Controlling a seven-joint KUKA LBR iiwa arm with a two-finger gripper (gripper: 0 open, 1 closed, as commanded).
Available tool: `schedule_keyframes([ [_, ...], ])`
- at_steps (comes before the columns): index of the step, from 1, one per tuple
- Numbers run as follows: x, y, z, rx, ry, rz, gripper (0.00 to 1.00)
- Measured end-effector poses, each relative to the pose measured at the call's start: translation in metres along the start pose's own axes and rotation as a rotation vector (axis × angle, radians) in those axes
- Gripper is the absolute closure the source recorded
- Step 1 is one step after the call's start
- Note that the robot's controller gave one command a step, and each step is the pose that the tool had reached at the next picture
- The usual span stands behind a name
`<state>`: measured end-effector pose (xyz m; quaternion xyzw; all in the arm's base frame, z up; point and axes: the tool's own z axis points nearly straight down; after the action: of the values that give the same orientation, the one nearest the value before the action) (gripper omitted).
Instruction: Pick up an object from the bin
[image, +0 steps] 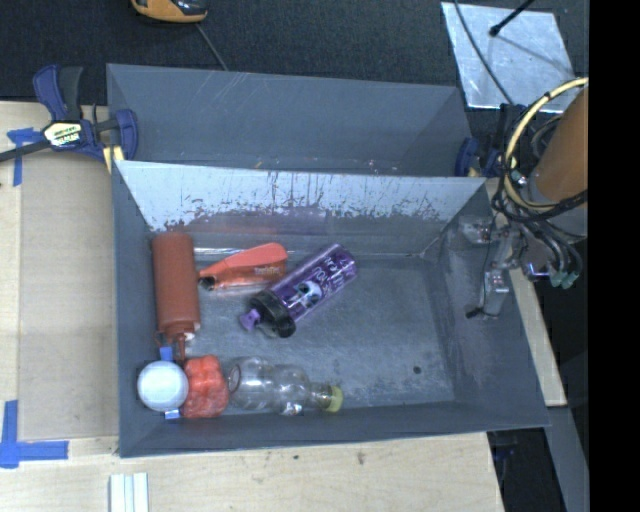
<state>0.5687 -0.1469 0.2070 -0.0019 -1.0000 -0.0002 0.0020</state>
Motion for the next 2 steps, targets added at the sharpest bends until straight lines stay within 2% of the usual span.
schedule_keyframes([
  [1, -0.001, 0.001, -0.005, 0.002, -0.008, -0.002, 0.0],
  [2, -0.03, 0.054, 0.05, 0.003, -0.014, -0.038, 0.0],
])
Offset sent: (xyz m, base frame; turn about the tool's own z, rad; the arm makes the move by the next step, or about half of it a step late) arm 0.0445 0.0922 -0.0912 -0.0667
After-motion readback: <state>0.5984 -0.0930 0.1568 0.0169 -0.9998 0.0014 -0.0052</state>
